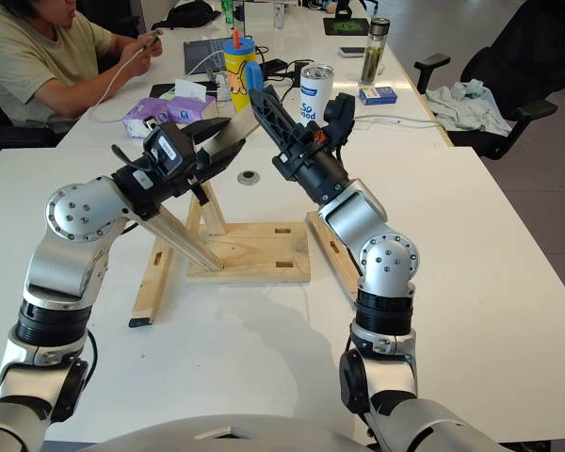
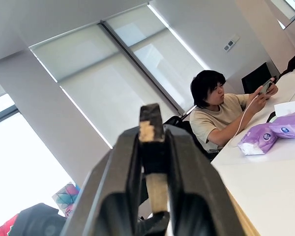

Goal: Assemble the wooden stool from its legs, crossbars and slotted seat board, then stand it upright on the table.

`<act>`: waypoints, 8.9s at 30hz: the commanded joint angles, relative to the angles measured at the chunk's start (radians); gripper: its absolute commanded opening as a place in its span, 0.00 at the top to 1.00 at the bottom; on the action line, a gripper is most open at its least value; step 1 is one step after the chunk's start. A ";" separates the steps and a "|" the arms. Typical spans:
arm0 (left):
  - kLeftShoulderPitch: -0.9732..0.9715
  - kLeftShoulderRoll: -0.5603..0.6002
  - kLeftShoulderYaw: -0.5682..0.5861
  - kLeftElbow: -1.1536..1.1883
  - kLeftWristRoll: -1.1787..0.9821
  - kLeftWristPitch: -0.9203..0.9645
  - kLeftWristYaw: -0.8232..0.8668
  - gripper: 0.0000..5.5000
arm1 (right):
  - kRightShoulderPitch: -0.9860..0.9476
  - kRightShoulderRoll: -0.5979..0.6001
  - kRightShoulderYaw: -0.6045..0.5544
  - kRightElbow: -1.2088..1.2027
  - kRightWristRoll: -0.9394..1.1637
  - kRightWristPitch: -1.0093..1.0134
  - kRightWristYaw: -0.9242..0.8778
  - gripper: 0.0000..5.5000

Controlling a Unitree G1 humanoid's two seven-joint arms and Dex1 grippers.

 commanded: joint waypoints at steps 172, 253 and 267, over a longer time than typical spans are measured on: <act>0.524 0.434 0.530 -0.081 -0.779 0.572 -0.371 0.48 | 0.296 -0.544 0.670 0.047 -1.339 -0.126 0.557 0.71; -0.137 0.256 0.288 0.633 -0.223 0.166 -0.290 0.48 | 0.130 -0.318 0.736 0.011 -1.391 -0.948 0.624 0.27; -0.103 0.239 0.336 0.596 -0.239 0.173 -0.242 0.48 | -0.007 -0.104 0.577 0.017 -1.116 -0.461 0.588 0.70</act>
